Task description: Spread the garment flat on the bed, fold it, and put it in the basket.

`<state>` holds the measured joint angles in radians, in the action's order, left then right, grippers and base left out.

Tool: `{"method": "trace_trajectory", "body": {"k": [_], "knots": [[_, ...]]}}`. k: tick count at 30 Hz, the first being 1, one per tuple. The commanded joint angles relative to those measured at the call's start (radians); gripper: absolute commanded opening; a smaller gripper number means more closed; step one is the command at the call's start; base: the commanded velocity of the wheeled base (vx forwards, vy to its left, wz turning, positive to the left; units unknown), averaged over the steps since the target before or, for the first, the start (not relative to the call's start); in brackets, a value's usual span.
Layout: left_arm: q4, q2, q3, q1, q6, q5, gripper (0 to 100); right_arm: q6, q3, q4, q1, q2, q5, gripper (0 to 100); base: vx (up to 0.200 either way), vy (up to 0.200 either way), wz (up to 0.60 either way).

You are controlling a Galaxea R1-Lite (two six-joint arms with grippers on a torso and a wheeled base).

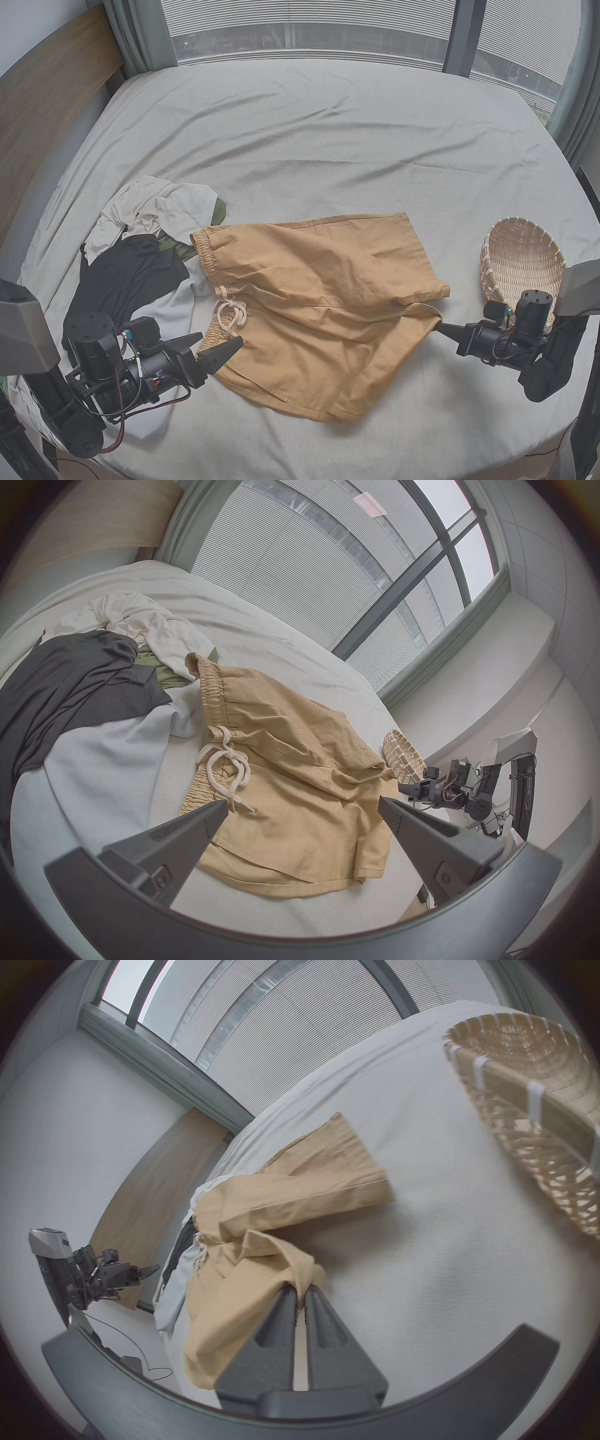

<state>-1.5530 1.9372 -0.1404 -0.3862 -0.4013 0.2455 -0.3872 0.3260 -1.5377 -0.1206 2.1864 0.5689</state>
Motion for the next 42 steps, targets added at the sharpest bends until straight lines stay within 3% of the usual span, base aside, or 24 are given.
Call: {"method": "trace_trajectory", "body": {"k": [1, 10, 11, 19, 23, 25, 30, 42], "knots": [[-0.002, 0.005, 0.002, 0.000, -0.001, 0.000, 100, -0.012, 0.024, -0.001, -0.037, 0.009, 0.005, 0, 0.000, 0.000, 0.00], [-0.002, 0.006, 0.005, 0.003, -0.001, 0.000, 100, -0.013, 0.073, 0.001, -0.074, 0.049, 0.002, 0, 0.000, 0.000, 0.00], [-0.002, 0.006, 0.005, 0.003, -0.001, 0.000, 100, -0.013, 0.076, -0.001, -0.076, 0.050, 0.000, 100, 0.000, 0.000, 0.00], [-0.002, 0.006, 0.009, 0.003, -0.002, 0.000, 100, -0.002, -0.005, -0.004, -0.065, 0.007, -0.055, 100, 0.000, 0.000, 0.00], [-0.002, 0.006, 0.007, 0.004, -0.002, 0.000, 100, 0.004, -0.102, -0.002, -0.091, -0.039, -0.049, 100, 0.000, 0.000, 0.00], [-0.002, 0.006, 0.009, 0.004, -0.002, 0.000, 100, 0.002, -0.150, -0.002, -0.154, -0.039, -0.052, 100, 0.000, 0.000, 0.00], [-0.002, 0.002, 0.013, 0.001, -0.002, -0.002, 100, -0.005, -0.139, -0.002, -0.217, 0.013, -0.055, 100, 0.000, 0.000, 0.00], [-0.002, 0.000, 0.012, 0.003, -0.002, -0.012, 100, -0.012, -0.070, -0.002, -0.237, 0.138, -0.061, 100, 0.000, 0.000, 0.00]]}}
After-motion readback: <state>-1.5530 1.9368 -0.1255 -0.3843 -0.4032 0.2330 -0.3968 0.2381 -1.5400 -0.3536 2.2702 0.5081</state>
